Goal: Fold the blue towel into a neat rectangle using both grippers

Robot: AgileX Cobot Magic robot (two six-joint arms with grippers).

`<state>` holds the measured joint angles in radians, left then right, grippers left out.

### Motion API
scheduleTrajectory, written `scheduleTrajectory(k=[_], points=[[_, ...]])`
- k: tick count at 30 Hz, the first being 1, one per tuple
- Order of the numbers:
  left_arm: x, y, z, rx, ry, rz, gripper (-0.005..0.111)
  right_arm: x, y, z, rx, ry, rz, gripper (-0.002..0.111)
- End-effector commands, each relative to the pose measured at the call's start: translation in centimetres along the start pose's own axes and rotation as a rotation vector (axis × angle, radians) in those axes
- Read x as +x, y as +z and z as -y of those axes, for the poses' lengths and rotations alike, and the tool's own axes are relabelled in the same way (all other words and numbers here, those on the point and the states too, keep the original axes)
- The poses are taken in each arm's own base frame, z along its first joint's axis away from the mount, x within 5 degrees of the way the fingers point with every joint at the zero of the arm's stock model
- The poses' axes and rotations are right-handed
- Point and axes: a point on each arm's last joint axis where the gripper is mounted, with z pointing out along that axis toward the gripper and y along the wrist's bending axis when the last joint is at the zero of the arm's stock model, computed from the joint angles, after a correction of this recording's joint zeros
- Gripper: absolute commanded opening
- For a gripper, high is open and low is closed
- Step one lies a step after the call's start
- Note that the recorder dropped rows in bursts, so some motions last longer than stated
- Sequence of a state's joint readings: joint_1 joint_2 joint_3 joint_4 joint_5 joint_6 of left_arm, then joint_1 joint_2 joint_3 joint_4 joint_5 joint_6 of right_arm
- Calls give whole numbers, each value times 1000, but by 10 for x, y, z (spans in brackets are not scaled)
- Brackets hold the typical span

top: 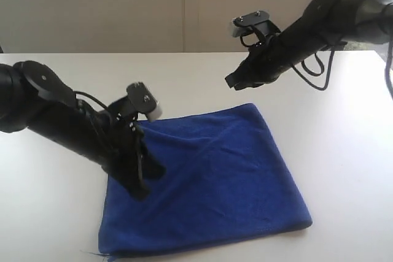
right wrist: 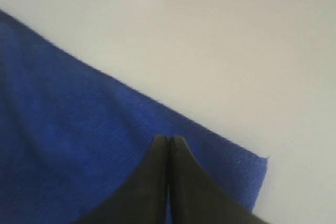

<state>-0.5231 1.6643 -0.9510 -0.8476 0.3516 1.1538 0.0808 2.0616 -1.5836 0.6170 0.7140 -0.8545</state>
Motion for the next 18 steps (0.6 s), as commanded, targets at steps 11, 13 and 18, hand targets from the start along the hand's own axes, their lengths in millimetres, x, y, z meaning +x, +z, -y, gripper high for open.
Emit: scheduleTrajectory(k=[11, 13, 18], points=[[10, 25, -103, -308, -74, -6, 0, 105, -18, -40, 2, 89, -211, 0], [13, 32, -107, -302, -74, -18, 0, 120, -17, -45, 19, 111, -228, 0], [14, 41, -113, -294, -61, -30, 0, 146, -11, -50, 46, 171, -269, 0]])
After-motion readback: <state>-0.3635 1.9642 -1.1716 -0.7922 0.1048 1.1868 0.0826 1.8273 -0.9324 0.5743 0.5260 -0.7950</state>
